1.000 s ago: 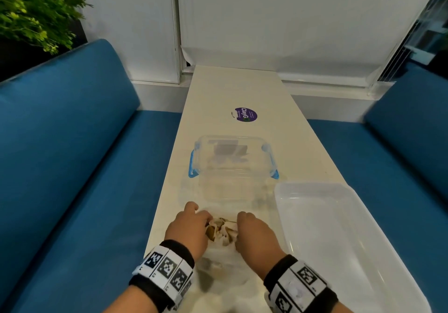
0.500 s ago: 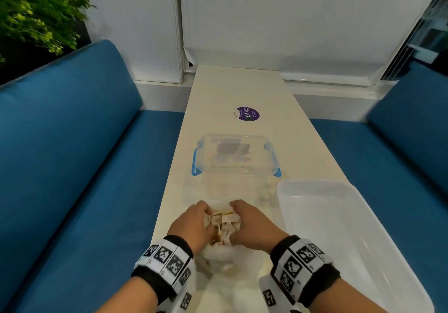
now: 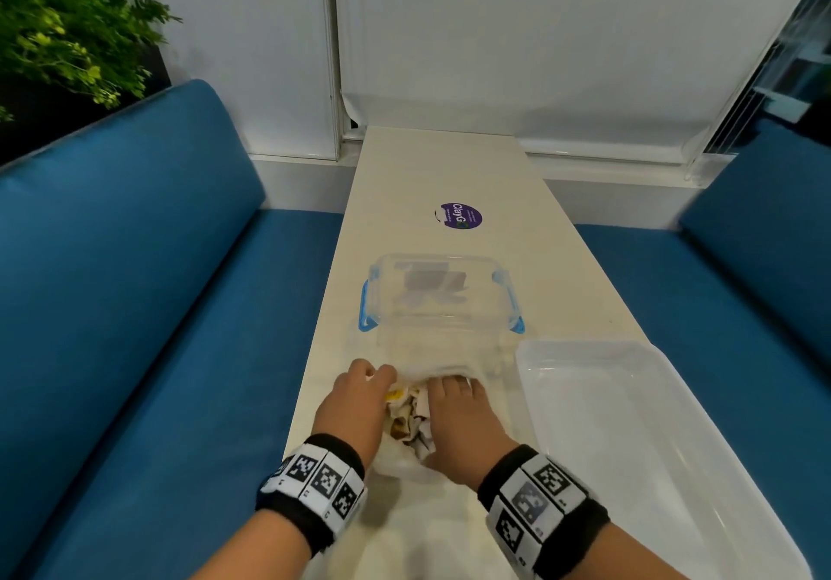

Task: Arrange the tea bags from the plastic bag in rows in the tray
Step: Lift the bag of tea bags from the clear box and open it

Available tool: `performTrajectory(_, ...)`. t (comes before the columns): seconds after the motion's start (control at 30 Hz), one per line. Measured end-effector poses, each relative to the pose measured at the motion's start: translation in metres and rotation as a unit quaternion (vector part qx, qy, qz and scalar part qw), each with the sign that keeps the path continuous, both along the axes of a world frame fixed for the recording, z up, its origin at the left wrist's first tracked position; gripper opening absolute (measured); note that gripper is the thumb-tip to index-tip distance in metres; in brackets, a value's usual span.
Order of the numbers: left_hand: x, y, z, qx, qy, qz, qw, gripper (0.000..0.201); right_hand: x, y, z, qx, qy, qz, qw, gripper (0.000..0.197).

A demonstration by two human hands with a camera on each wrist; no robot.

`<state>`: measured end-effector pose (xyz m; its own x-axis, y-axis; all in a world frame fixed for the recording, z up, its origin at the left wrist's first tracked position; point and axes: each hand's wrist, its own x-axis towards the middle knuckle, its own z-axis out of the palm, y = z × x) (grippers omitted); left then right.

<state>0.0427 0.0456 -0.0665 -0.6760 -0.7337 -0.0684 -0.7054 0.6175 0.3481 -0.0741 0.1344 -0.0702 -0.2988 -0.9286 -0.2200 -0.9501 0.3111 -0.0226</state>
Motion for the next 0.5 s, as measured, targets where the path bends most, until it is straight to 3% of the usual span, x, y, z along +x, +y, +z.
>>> performTrajectory(0.13,-0.001,0.004,-0.011,0.016,-0.019,-0.021,0.999,0.051,0.004,-0.001,-0.001,0.021,-0.012,0.031,0.999,0.081)
performTrajectory(0.3,-0.01,-0.002,-0.017,0.015,-0.084,-0.031,0.996,0.055,-0.005,-0.012,-0.012,0.013,-0.143,0.026,0.989,0.094)
performTrajectory(0.4,-0.016,-0.008,-0.016,0.008,-0.149,-0.044,0.988,0.055,-0.019,-0.017,-0.016,0.016,-0.168,-0.006,0.986,0.081)
performTrajectory(0.5,-0.017,-0.012,-0.018,0.012,-0.132,-0.037,0.991,0.053,-0.028,-0.02,-0.014,0.019,-0.143,-0.005,0.99,0.077)
